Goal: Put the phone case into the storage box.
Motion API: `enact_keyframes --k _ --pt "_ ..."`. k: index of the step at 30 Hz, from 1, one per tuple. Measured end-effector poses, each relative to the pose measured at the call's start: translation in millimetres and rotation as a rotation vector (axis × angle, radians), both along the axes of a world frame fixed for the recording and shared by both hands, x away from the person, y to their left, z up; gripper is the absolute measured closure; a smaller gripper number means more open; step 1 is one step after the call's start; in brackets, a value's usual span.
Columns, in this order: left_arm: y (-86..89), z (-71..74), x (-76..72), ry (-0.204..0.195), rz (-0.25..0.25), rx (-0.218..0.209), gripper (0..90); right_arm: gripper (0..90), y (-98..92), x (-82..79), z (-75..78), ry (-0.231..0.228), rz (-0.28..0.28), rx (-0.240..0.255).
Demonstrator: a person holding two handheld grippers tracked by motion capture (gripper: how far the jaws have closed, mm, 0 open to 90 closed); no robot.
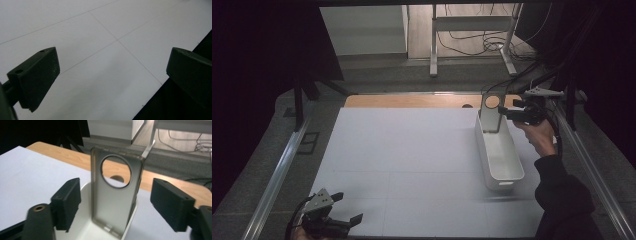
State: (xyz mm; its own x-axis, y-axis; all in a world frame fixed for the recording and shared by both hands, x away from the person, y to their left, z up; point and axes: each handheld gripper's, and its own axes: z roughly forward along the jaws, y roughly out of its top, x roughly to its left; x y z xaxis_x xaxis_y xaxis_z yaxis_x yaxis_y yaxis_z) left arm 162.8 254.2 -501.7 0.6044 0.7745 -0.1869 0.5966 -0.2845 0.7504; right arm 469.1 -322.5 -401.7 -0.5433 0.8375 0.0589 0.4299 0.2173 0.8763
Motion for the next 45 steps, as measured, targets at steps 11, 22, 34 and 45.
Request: enact_keyframes --k 11,22,34,45 --pt "2.0 0.7 -1.5 -0.003 0.016 0.001 0.0 15.4 6.2 -32.4 4.6 0.071 0.023 -0.029" --pt "2.4 0.6 -1.9 -0.001 0.022 -0.003 0.0 7.0 15.5 -70.9 -0.8 0.126 0.016 -0.064" --pt "2.7 0.4 -1.7 0.001 0.025 -0.003 0.0 0.1 25.8 -116.5 -8.0 0.14 0.013 -0.106" --pt "2.3 0.4 -1.5 0.004 0.029 0.0 0.0 0.0 26.7 -151.4 -9.7 0.148 -0.011 -0.167"
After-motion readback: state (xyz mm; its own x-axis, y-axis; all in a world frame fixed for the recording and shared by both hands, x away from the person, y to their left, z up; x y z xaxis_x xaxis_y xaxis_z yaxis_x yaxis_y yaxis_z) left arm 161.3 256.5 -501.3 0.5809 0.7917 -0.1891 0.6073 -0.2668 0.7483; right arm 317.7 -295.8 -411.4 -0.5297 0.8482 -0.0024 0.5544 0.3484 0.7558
